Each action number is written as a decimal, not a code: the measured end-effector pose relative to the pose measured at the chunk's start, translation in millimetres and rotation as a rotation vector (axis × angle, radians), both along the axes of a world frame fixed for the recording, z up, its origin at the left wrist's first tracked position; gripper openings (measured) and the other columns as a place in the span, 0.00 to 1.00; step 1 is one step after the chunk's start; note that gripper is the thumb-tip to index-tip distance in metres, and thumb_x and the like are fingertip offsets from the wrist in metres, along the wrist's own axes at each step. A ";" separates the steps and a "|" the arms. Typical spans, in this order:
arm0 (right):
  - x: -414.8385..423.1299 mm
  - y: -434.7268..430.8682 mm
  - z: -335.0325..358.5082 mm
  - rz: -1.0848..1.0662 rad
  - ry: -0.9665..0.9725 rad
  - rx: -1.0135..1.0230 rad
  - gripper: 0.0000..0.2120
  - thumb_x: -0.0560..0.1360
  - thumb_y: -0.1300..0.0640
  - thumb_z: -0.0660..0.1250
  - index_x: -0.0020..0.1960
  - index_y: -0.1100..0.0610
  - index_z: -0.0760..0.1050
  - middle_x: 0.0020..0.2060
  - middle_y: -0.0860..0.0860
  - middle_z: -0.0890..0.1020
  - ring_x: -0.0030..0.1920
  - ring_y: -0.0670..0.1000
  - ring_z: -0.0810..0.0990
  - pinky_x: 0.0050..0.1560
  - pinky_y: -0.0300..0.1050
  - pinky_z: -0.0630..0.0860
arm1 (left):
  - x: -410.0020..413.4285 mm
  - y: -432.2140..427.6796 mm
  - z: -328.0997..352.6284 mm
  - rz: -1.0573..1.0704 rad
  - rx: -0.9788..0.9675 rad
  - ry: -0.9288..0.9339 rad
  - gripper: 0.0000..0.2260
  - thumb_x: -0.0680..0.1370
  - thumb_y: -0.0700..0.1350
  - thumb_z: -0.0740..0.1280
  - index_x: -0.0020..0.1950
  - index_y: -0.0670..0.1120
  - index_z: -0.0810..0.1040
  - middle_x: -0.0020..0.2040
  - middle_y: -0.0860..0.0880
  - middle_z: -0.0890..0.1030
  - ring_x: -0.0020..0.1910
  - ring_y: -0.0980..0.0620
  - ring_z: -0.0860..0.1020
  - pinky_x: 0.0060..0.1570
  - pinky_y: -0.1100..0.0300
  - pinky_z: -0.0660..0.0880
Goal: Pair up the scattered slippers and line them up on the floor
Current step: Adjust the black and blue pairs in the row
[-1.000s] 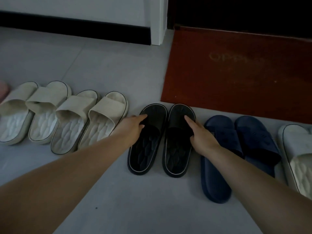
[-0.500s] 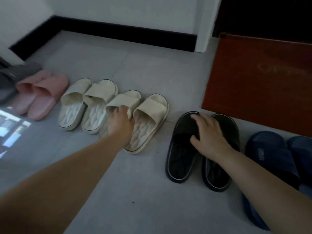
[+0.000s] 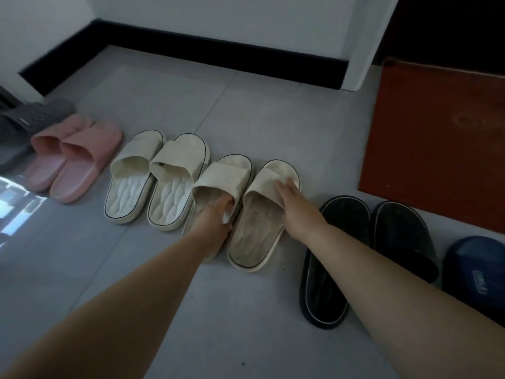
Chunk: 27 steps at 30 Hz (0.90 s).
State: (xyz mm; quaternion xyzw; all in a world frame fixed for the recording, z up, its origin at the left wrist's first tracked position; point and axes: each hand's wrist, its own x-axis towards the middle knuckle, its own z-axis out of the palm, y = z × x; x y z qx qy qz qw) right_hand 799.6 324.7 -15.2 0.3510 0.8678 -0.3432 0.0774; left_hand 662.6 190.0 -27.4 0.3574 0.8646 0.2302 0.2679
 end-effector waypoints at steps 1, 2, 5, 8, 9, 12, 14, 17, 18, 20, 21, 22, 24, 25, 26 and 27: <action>1.3 -0.2 -1.2 0.003 0.012 0.001 0.35 0.75 0.70 0.54 0.75 0.47 0.47 0.77 0.50 0.43 0.74 0.57 0.58 0.69 0.49 0.62 | -1.6 -2.3 -4.1 -0.054 -0.019 0.029 0.22 0.71 0.34 0.65 0.63 0.47 0.69 0.58 0.45 0.78 0.58 0.42 0.75 0.58 0.51 0.72; 3.1 -0.7 -2.1 0.008 0.022 0.009 0.35 0.75 0.71 0.53 0.75 0.47 0.47 0.77 0.49 0.43 0.74 0.56 0.57 0.70 0.49 0.62 | -2.8 -3.7 -6.8 -0.096 -0.034 0.045 0.23 0.71 0.35 0.65 0.64 0.48 0.68 0.59 0.44 0.78 0.59 0.41 0.74 0.59 0.50 0.72; 11.9 -3.4 -4.0 0.023 0.045 0.047 0.35 0.75 0.71 0.54 0.75 0.47 0.49 0.77 0.49 0.45 0.74 0.56 0.59 0.69 0.50 0.64 | -9.0 -5.5 -8.8 -0.172 -0.056 0.062 0.24 0.71 0.35 0.66 0.65 0.49 0.67 0.62 0.44 0.76 0.60 0.41 0.72 0.60 0.47 0.71; 23.7 -6.2 -3.4 0.025 0.046 0.057 0.36 0.75 0.71 0.56 0.75 0.46 0.49 0.77 0.48 0.45 0.72 0.56 0.63 0.65 0.50 0.68 | -14.2 -8.2 -7.1 -0.247 -0.035 0.072 0.23 0.70 0.34 0.66 0.64 0.48 0.69 0.61 0.44 0.75 0.60 0.40 0.71 0.59 0.48 0.71; 27.2 -6.8 -3.0 0.028 0.039 0.060 0.36 0.74 0.71 0.56 0.75 0.46 0.49 0.77 0.47 0.45 0.71 0.56 0.65 0.64 0.50 0.69 | -15.3 -8.5 -6.7 -0.271 -0.031 0.075 0.23 0.70 0.34 0.66 0.63 0.47 0.69 0.61 0.44 0.75 0.60 0.40 0.71 0.59 0.49 0.71; 31.4 -8.6 -1.6 0.052 0.002 0.082 0.38 0.74 0.71 0.57 0.75 0.45 0.48 0.77 0.47 0.45 0.69 0.57 0.67 0.63 0.52 0.71 | -17.2 -8.2 -6.0 -0.311 -0.041 0.087 0.23 0.71 0.35 0.64 0.64 0.48 0.69 0.62 0.45 0.75 0.60 0.40 0.71 0.59 0.47 0.71; 29.1 -9.0 -1.1 0.059 -0.026 0.093 0.38 0.75 0.71 0.56 0.75 0.45 0.46 0.77 0.47 0.44 0.69 0.57 0.68 0.63 0.53 0.71 | -17.1 -8.8 -4.7 -0.317 -0.055 0.097 0.23 0.72 0.36 0.64 0.65 0.49 0.68 0.63 0.45 0.75 0.61 0.40 0.71 0.60 0.48 0.71; 24.8 -9.5 -0.1 0.059 -0.074 0.130 0.36 0.77 0.66 0.56 0.75 0.44 0.43 0.77 0.48 0.42 0.69 0.58 0.67 0.62 0.52 0.72 | -21.0 -12.5 1.7 -0.188 0.015 0.046 0.17 0.75 0.41 0.63 0.63 0.51 0.73 0.60 0.46 0.78 0.58 0.44 0.76 0.55 0.56 0.73; 24.1 -10.3 0.7 0.054 -0.095 0.148 0.36 0.77 0.65 0.57 0.75 0.43 0.42 0.77 0.49 0.41 0.69 0.59 0.67 0.62 0.52 0.72 | -26.6 -14.5 6.2 -0.084 0.100 0.059 0.14 0.75 0.43 0.63 0.59 0.51 0.75 0.55 0.49 0.80 0.53 0.47 0.78 0.49 0.60 0.73; 23.7 -14.0 3.0 0.020 -0.151 0.173 0.37 0.76 0.62 0.58 0.75 0.43 0.40 0.76 0.52 0.40 0.70 0.62 0.63 0.63 0.53 0.69 | -48.0 -18.4 16.3 0.182 0.297 0.150 0.10 0.74 0.41 0.63 0.52 0.50 0.77 0.46 0.52 0.80 0.47 0.49 0.79 0.41 0.65 0.70; 23.5 -17.3 4.9 -0.014 -0.166 0.181 0.37 0.76 0.59 0.60 0.75 0.45 0.40 0.76 0.53 0.41 0.72 0.63 0.59 0.65 0.55 0.67 | -63.3 -20.7 20.3 0.322 0.374 0.182 0.10 0.73 0.39 0.63 0.52 0.47 0.77 0.46 0.51 0.80 0.48 0.48 0.79 0.42 0.64 0.69; 22.9 -21.5 7.1 -0.045 -0.163 0.192 0.36 0.76 0.56 0.61 0.75 0.46 0.41 0.76 0.54 0.41 0.72 0.63 0.55 0.67 0.56 0.64 | -79.9 -23.5 22.7 0.454 0.400 0.181 0.11 0.73 0.37 0.63 0.54 0.45 0.76 0.49 0.47 0.80 0.50 0.45 0.78 0.45 0.62 0.69; 19.6 -32.6 12.5 -0.068 -0.122 0.231 0.36 0.76 0.53 0.61 0.75 0.50 0.43 0.76 0.55 0.43 0.73 0.62 0.51 0.69 0.56 0.61 | -108.8 -27.5 22.2 0.630 0.280 0.125 0.15 0.74 0.37 0.64 0.61 0.41 0.71 0.56 0.40 0.78 0.56 0.41 0.76 0.49 0.57 0.69; 17.3 -38.6 14.9 -0.061 -0.092 0.245 0.36 0.75 0.54 0.62 0.75 0.50 0.44 0.75 0.55 0.44 0.74 0.62 0.50 0.70 0.56 0.60 | -118.6 -27.9 18.8 0.641 0.167 0.094 0.19 0.74 0.39 0.65 0.64 0.40 0.68 0.58 0.39 0.77 0.58 0.40 0.75 0.52 0.54 0.70; 13.9 -44.8 17.0 -0.044 -0.058 0.249 0.36 0.75 0.55 0.62 0.75 0.51 0.45 0.75 0.55 0.45 0.74 0.61 0.50 0.71 0.55 0.58 | -124.5 -27.7 14.9 0.602 0.066 0.076 0.22 0.74 0.42 0.67 0.66 0.41 0.66 0.60 0.39 0.77 0.60 0.40 0.74 0.54 0.53 0.70; 9.6 -51.5 18.6 -0.016 -0.030 0.243 0.36 0.74 0.56 0.62 0.75 0.50 0.45 0.75 0.54 0.45 0.74 0.60 0.49 0.72 0.54 0.57 | -127.4 -26.8 11.5 0.546 0.003 0.078 0.25 0.74 0.44 0.68 0.68 0.42 0.65 0.61 0.40 0.76 0.61 0.40 0.74 0.55 0.52 0.70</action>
